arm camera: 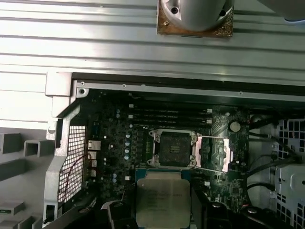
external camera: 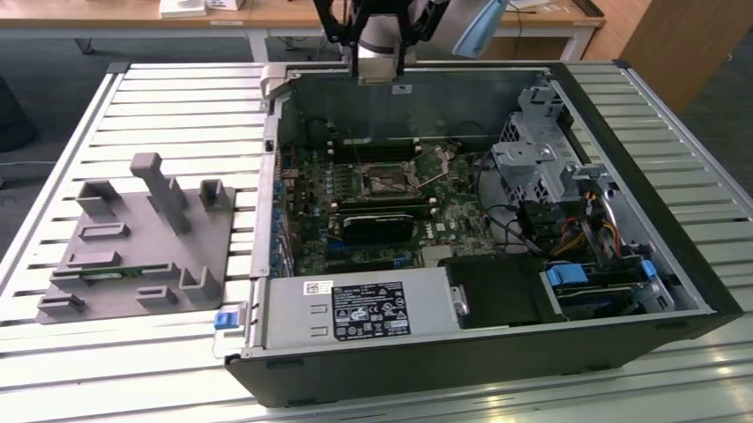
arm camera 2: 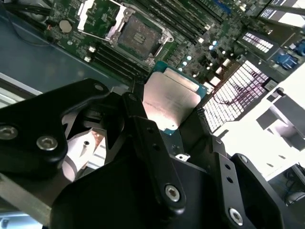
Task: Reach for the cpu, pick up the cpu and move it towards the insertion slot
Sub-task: 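Pick up the cpu and move it towards the insertion slot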
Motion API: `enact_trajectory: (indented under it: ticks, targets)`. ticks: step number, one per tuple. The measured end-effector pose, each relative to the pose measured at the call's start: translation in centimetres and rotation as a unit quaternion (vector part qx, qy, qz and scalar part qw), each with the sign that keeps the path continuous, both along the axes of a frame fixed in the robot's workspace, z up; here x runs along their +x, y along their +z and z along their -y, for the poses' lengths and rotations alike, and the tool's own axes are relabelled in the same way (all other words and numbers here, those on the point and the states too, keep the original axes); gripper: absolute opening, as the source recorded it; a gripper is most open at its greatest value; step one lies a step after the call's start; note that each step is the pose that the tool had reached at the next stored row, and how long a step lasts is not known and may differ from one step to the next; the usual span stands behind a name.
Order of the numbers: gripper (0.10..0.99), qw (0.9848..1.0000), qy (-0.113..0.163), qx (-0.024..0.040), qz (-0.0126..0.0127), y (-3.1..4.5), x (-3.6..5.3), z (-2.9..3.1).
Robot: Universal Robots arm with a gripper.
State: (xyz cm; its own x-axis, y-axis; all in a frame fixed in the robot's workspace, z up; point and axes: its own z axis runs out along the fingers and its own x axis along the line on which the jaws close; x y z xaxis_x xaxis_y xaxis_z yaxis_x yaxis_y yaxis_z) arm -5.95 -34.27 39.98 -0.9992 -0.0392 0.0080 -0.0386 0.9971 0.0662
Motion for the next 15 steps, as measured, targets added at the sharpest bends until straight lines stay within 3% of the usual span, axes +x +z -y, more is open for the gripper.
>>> enact_trajectory:
  ticks: [2,5,10,15]
  targets:
    - [0.545,1.0000,0.000,0.0000,0.0043,-0.05,0.15,-0.25]
    - [0.545,1.0000,0.000,0.0000,0.0072,-0.13,0.55,-0.87]
    - [0.545,1.0000,0.000,0.0000,0.0082,-0.27,1.76,-1.55]
    - [0.545,1.0000,0.000,-0.0001,0.0088,-0.36,2.43,-1.63]
